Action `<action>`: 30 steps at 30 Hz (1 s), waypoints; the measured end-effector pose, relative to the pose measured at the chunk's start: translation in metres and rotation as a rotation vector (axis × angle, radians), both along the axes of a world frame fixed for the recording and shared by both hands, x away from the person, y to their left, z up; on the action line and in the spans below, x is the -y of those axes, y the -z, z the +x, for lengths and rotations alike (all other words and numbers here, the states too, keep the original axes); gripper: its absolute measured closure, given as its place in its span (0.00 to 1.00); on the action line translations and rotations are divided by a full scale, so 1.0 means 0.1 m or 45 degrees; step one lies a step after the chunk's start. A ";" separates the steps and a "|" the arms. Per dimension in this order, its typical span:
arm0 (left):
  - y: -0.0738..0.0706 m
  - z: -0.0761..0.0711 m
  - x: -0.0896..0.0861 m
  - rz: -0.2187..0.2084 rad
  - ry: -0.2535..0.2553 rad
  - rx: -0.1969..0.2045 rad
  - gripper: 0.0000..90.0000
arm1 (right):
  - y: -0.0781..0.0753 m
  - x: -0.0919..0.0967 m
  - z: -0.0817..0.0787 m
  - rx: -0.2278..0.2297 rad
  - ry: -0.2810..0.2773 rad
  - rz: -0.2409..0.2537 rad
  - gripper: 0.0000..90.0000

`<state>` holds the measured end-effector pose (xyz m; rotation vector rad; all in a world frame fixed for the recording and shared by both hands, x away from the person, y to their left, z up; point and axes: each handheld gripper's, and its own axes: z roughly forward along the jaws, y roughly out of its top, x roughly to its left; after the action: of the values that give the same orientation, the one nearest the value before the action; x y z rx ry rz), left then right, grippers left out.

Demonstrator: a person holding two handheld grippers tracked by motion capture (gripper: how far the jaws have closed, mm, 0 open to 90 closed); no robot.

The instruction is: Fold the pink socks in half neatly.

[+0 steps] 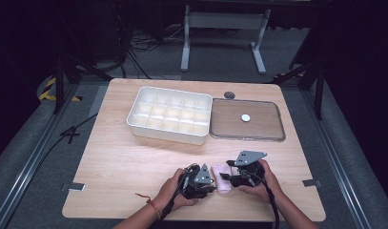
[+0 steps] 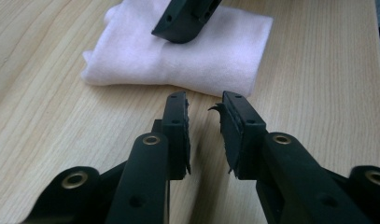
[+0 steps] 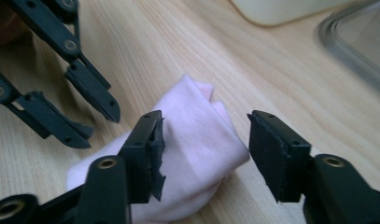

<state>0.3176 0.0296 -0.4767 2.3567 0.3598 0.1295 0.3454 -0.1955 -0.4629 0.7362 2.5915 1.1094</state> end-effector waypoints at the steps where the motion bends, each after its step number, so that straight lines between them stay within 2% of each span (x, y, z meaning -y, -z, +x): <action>1: -0.01 0.01 -0.02 0.009 0.003 0.002 0.78 | 0.02 0.01 0.03 -0.023 -0.002 0.015 0.48; 6: -0.13 0.03 -0.19 -0.007 -0.022 0.030 0.68 | 0.09 0.04 0.11 -0.133 -0.004 0.075 0.46; 8: -0.17 0.05 -0.29 0.013 -0.046 0.036 0.62 | 0.11 0.06 0.15 -0.202 0.003 0.107 0.46; 9: -0.18 0.06 -0.35 0.008 -0.066 0.020 0.59 | 0.12 0.06 0.16 -0.241 0.011 0.124 0.48; 12: -0.20 0.08 -0.58 0.004 -0.119 0.000 0.50 | 0.12 0.06 0.19 -0.273 -0.024 0.132 0.55; 13: -0.20 0.09 -0.67 0.021 -0.138 0.008 0.46 | 0.12 0.06 0.19 -0.289 -0.031 0.132 0.59; 15: -0.18 0.08 -0.83 0.028 -0.192 -0.008 0.39 | 0.11 0.04 0.20 -0.313 -0.047 0.136 0.62; 20: -0.11 0.05 -1.17 0.037 -0.276 -0.018 0.30 | 0.11 0.03 0.21 -0.347 -0.071 0.143 0.70; 24: -0.05 0.05 -1.32 0.039 -0.318 -0.019 0.26 | 0.11 0.03 0.21 -0.358 -0.079 0.150 0.74; 28: 0.02 0.06 -1.39 0.040 -0.358 -0.011 0.23 | 0.10 0.03 0.18 -0.339 -0.083 0.148 0.76; 30: 0.02 0.07 -1.40 0.035 -0.376 -0.013 0.22 | 0.08 0.02 0.16 -0.295 -0.092 0.133 0.77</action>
<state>0.3245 0.1693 -0.4790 2.3190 0.7143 0.2635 0.3611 -0.1976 -0.4713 0.8464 2.7880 1.2567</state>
